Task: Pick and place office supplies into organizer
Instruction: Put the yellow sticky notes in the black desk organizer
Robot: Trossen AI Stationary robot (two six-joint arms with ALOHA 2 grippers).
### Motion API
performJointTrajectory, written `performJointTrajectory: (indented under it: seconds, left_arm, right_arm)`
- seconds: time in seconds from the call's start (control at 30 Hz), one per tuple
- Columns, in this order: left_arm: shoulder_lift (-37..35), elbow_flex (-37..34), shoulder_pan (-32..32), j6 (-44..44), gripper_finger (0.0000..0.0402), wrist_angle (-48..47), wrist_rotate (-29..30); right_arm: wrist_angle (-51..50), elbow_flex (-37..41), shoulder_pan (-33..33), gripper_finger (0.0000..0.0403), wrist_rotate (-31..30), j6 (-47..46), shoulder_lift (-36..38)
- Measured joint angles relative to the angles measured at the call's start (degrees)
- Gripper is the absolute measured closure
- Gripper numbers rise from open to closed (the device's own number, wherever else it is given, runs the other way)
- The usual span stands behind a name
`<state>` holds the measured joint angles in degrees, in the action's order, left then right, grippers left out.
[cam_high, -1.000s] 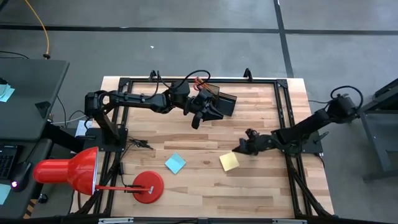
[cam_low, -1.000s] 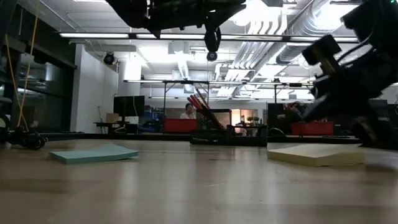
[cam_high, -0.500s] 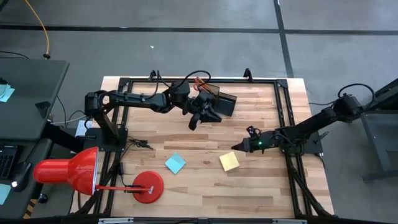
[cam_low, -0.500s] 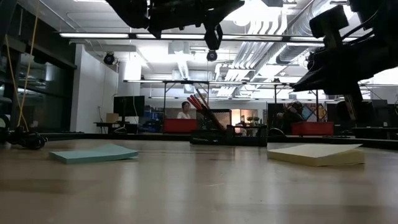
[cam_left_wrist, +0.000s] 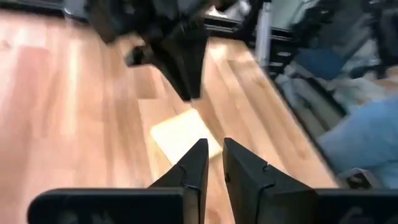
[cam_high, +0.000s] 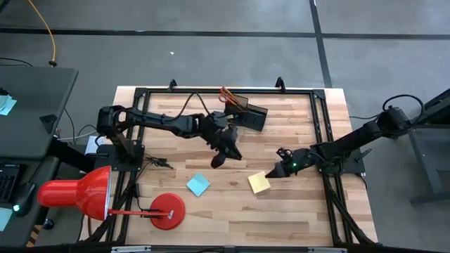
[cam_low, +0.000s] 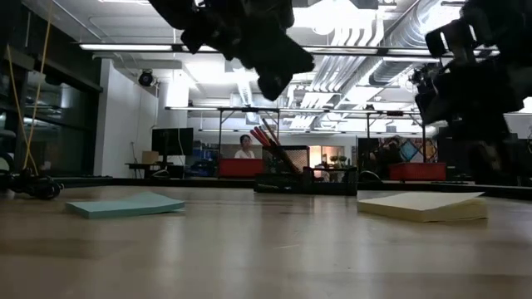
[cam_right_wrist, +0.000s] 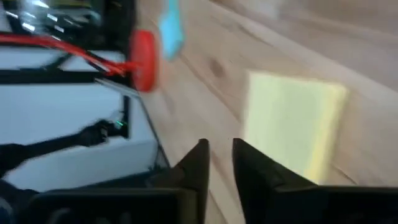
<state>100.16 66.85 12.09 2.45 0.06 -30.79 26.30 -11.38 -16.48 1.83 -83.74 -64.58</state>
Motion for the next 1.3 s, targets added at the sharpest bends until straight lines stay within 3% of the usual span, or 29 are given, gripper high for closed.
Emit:
performJointTrajectory:
  seconds: [0.2, 0.37, 0.67, 1.03, 1.3]
  left_arm:
    - [1.8, 0.1, -4.0, -5.1, 0.0396, -2.8, 10.4]
    - [5.4, 0.0, -6.9, -7.2, 0.0395, -4.6, 12.6]
    - [13.3, 1.1, -10.1, -3.2, 0.0400, -5.0, 11.2]
    - [22.3, 13.1, -11.5, -2.6, 0.0400, -7.0, 9.8]
    - [27.3, 22.4, -11.3, -6.7, 0.0401, -16.8, 10.3]
  right_arm:
    - [-2.4, 0.0, 0.4, 0.0285, 0.7, -1.7, 0.1]
    - [-5.7, 0.0, 0.4, 0.0272, 1.4, -4.5, 0.2]
    - [-11.8, 0.0, -0.9, 0.0273, 3.2, -7.0, 1.3]
    - [-12.8, 0.0, -0.8, 0.0273, 1.5, -8.8, 1.0]
    - [-12.0, 0.0, -0.8, 0.0263, 1.8, -8.0, 0.7]
